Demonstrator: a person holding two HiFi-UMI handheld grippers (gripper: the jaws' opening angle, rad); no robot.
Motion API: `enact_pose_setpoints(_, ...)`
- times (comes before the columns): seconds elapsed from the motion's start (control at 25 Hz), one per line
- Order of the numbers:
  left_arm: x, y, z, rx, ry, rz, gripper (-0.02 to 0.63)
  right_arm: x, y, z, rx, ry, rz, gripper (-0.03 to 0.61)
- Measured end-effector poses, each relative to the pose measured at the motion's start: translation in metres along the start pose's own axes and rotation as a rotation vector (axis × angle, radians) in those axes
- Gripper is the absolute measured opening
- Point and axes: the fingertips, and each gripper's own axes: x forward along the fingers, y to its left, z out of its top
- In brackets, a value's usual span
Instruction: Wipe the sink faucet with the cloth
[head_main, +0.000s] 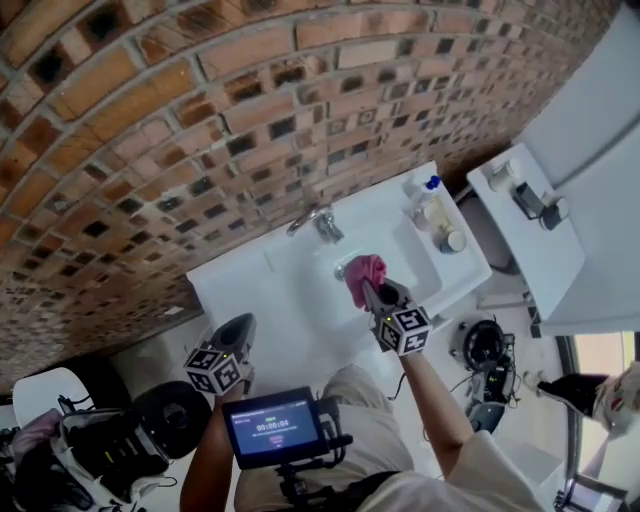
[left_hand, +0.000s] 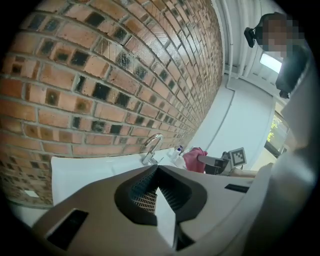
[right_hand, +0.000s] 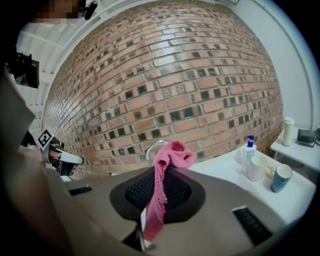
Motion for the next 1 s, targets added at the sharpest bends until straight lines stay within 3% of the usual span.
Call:
enact_pose_setpoints(0.44, 0.027, 0.005, -0.001, -0.036, 0.024, 0.084, -0.003, 0.103, -0.069, -0.065, 0.039, 0.178, 0.023, 0.043)
enact_pose_setpoints(0.84, 0.048, 0.009, 0.004, -0.036, 0.046, 0.148, -0.003, 0.178, -0.103, -0.139, 0.064, 0.341, 0.032, 0.043)
enact_pose_setpoints(1.0, 0.047, 0.011, 0.005, -0.045, 0.042, 0.170, -0.003, 0.200, -0.106, -0.149, 0.074, 0.346, 0.043, 0.043)
